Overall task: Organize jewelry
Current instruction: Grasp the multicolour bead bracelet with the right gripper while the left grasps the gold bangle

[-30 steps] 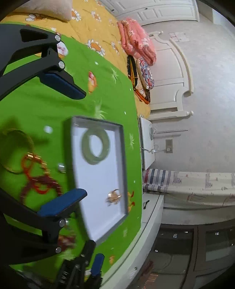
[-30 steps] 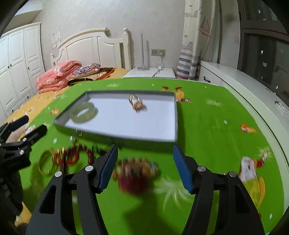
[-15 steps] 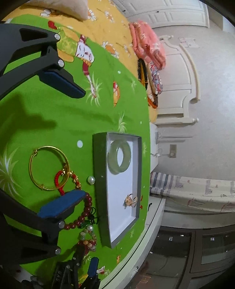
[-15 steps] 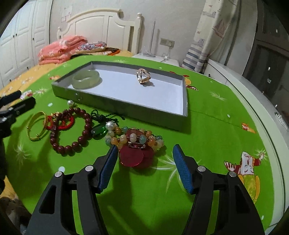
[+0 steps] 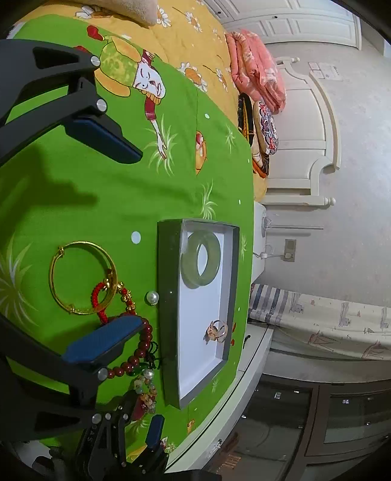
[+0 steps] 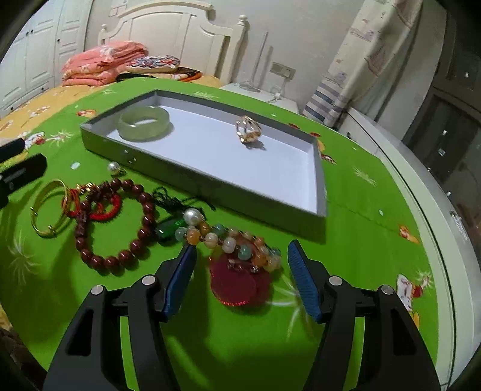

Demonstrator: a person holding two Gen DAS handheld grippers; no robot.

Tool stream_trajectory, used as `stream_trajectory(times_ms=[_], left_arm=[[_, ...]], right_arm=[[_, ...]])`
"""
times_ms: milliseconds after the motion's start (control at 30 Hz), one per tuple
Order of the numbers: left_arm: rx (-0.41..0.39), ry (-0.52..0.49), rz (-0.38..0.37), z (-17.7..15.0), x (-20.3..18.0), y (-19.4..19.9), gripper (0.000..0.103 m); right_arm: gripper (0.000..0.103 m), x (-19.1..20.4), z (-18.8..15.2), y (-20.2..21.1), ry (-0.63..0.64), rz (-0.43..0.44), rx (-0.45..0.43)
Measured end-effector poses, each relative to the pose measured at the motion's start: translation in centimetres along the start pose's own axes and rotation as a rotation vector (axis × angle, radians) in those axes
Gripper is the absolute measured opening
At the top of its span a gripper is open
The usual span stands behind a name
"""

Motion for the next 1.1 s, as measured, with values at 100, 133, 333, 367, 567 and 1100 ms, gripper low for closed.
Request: stream_trajectory(times_ms=[100, 133, 333, 367, 567, 1100], left_arm=[[0.004, 0.001, -0.001, 0.0, 0.0, -0.1, 0.098], [0.008, 0.003, -0.002, -0.1, 0.0, -0.1, 0.098], [0.022, 0.015, -0.010, -0.1, 0.0, -0.4, 0.098], [0.024, 0.018, -0.012, -0.2, 0.0, -0.4, 0.098], [0.021, 0.016, -0.013, -0.2, 0.0, -0.4, 0.098], [0.137, -0.109, -0.076, -3.9, -2.9, 0.2, 0.070]], right_arm=[[0.052, 0.3, 1.1, -0.1, -0.001, 0.020, -0.028], [0.046, 0.5, 1.3, -0.3, 0.001, 0.026, -0.030], [0.013, 0.4, 1.5, -1.6, -0.058, 0.087, -0.007], [0.011, 0.4, 1.5, -1.5, -0.068, 0.095, -0.013], [0.010, -0.7, 2.0, 0.4, -0.130, 0.102, -0.117], [0.010, -0.2, 4.0, 7.8, -0.151, 0.153, -0.371]])
Point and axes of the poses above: each gripper's, at about its wrist camera, not at the fingertips, and y roughly against the way its jaws point, x to its left, z to its top, the point moved 10 cm from there along -y, roughly the way its jaws point, and after that the axes turned 7 degrees about -x, right-handed, at the moved point
